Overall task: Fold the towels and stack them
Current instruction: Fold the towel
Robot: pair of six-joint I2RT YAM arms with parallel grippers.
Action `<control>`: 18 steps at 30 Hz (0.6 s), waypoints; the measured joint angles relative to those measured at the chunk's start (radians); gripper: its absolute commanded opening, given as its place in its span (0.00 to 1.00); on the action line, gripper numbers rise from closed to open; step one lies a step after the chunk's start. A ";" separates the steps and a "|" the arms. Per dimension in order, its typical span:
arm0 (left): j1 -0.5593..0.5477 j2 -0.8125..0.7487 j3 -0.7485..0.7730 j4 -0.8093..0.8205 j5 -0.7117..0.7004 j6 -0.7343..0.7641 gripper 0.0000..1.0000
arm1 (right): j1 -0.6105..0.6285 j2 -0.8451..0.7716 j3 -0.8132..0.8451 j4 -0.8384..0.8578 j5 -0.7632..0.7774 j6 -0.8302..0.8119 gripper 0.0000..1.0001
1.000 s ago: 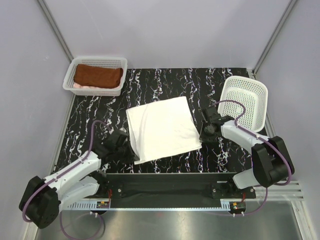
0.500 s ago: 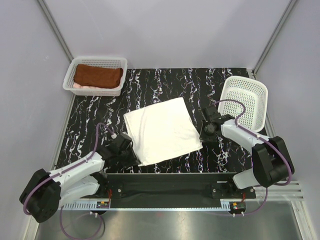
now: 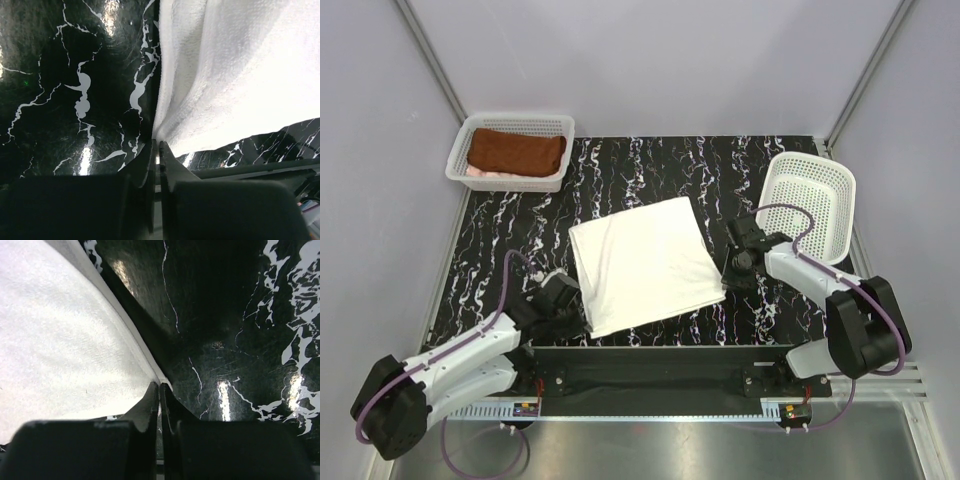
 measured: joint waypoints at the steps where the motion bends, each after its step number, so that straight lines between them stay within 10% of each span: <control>1: 0.000 0.002 0.001 -0.001 0.000 0.006 0.32 | 0.000 0.004 -0.008 0.001 -0.004 0.001 0.15; 7: -0.003 0.022 0.090 -0.104 -0.006 0.027 0.54 | 0.000 0.011 -0.017 0.002 -0.011 0.004 0.40; 18: 0.350 0.298 0.644 -0.150 -0.117 0.345 0.51 | -0.001 -0.010 0.089 -0.011 -0.077 0.007 0.27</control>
